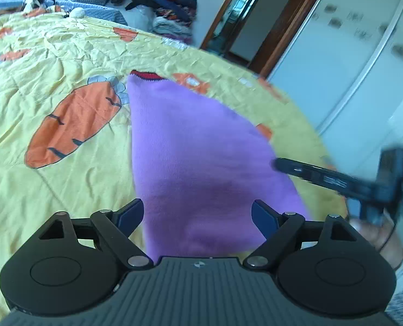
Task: Fold small clothes
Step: 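Lay the sweater flat with both grippers and open them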
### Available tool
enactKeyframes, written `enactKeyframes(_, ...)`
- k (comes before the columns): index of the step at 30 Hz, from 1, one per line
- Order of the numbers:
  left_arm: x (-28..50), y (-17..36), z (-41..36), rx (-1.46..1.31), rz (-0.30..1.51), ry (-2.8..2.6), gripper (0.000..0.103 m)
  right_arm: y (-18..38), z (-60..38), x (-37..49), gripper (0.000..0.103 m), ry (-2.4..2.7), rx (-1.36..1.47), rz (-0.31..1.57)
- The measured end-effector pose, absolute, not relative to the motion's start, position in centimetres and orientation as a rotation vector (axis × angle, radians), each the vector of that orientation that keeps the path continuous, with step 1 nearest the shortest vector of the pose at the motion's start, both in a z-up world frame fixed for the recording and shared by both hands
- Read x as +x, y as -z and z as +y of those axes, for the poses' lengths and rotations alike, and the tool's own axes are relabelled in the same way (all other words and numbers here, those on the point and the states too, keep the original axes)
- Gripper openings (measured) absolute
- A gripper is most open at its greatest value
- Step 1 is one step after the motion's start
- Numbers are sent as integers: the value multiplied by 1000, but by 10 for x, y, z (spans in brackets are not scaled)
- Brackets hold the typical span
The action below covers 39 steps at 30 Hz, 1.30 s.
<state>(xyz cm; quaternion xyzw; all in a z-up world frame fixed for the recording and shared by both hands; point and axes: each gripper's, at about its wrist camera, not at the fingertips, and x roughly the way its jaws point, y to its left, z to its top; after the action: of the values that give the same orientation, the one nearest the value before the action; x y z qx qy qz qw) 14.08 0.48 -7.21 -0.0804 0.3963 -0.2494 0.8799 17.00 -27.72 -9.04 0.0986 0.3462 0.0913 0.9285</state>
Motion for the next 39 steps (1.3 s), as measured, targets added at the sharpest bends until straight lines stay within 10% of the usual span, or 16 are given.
enactKeyframes(9, 125, 93, 1, -161, 823, 468, 101, 74, -284, 96, 32, -210, 184, 640)
enactKeyframes(35, 100, 64, -30, 30, 775, 287, 101, 82, -230, 189, 50, -199, 11, 680)
enactKeyframes(39, 98, 66, -30, 25, 780, 289, 102, 69, -224, 158, 65, -216, -13, 606)
